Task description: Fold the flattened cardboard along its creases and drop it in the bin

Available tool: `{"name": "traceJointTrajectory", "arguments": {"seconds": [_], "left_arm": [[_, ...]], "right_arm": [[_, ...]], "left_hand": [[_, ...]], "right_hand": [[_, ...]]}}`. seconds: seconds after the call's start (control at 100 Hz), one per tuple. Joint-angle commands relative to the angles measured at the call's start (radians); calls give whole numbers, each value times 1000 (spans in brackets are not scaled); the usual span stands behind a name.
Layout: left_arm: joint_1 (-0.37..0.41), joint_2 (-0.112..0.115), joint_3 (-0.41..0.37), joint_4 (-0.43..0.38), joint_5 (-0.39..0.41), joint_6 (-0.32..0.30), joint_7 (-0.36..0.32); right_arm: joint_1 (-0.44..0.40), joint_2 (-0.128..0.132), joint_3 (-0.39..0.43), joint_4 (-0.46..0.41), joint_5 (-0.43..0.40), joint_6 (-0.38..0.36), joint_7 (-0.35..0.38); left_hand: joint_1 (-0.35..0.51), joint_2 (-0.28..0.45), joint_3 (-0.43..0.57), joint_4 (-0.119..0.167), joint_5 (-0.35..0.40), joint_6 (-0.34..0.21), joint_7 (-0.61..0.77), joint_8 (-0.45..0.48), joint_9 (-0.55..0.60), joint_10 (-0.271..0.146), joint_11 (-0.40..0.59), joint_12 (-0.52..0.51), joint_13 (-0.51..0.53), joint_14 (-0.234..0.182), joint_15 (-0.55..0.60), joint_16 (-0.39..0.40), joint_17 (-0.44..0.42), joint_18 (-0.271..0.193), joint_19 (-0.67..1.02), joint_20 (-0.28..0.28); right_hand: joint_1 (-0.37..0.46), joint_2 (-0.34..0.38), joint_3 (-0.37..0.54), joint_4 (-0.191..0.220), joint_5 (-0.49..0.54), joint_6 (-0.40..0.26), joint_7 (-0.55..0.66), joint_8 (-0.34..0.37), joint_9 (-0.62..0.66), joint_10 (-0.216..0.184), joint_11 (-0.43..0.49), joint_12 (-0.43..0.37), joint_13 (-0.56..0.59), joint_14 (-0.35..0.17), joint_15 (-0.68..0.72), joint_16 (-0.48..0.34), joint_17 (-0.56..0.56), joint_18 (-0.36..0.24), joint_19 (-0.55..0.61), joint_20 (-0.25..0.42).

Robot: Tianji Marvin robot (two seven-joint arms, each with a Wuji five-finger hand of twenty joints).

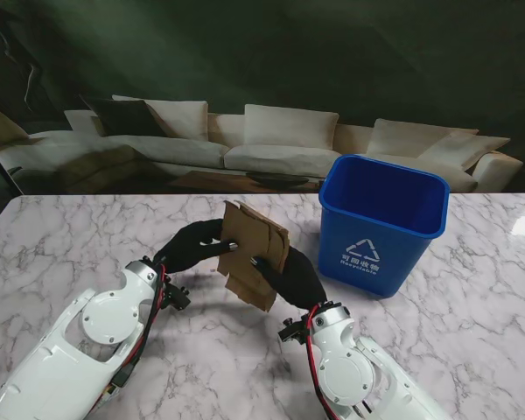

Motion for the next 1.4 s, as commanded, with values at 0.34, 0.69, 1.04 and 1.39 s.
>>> {"name": "traceJointTrajectory", "arguments": {"seconds": [0.34, 0.69, 1.04, 1.39], "left_arm": [[20, -9, -23, -21, -23, 35, -3], [26, -8, -39, -27, 34, 43, 19], [16, -14, -22, -2, 27, 57, 35], [18, -13, -22, -7, 11, 76, 20]], "right_arm": [[-9, -9, 44, -75, -56, -42, -41], [16, 33, 203, -199, -160, -89, 50], [26, 68, 412, -345, -46, -37, 268], [51, 100, 576, -334, -60, -30, 406]], "left_hand": [[-61, 122, 33, 64, -148, 74, -213, -144, -152, 40, -103, -89, -124, 25, -58, -75, -5, -46, -150, 7], [-52, 115, 36, 67, -89, 95, -181, -156, -90, 46, -80, -48, -93, 27, -30, -35, -1, -11, -81, 67], [-28, 97, 40, 69, -24, 94, -131, -73, 12, 30, -41, -16, -14, 32, 1, -7, 16, 17, -5, 88], [-32, 109, 38, 67, -23, 97, -140, -65, 25, 31, -33, -11, -6, 37, 3, -2, 10, 23, 1, 81]], "right_hand": [[77, 6, 126, -7, 199, -348, 86, 3, 98, -79, 111, 61, 66, 7, 35, 34, 38, 0, 5, 15], [72, -5, 139, -11, 229, -333, 78, 3, 106, -79, 98, 65, 69, 2, 20, 34, 34, -3, 2, 19], [62, -12, 141, -10, 255, -347, 61, 5, 116, -90, 67, 61, 73, -3, -12, 32, 21, -9, -6, 23], [57, -19, 147, -10, 276, -347, 44, 12, 126, -87, 40, 61, 72, 1, -36, 33, 8, 0, -12, 26]]}}
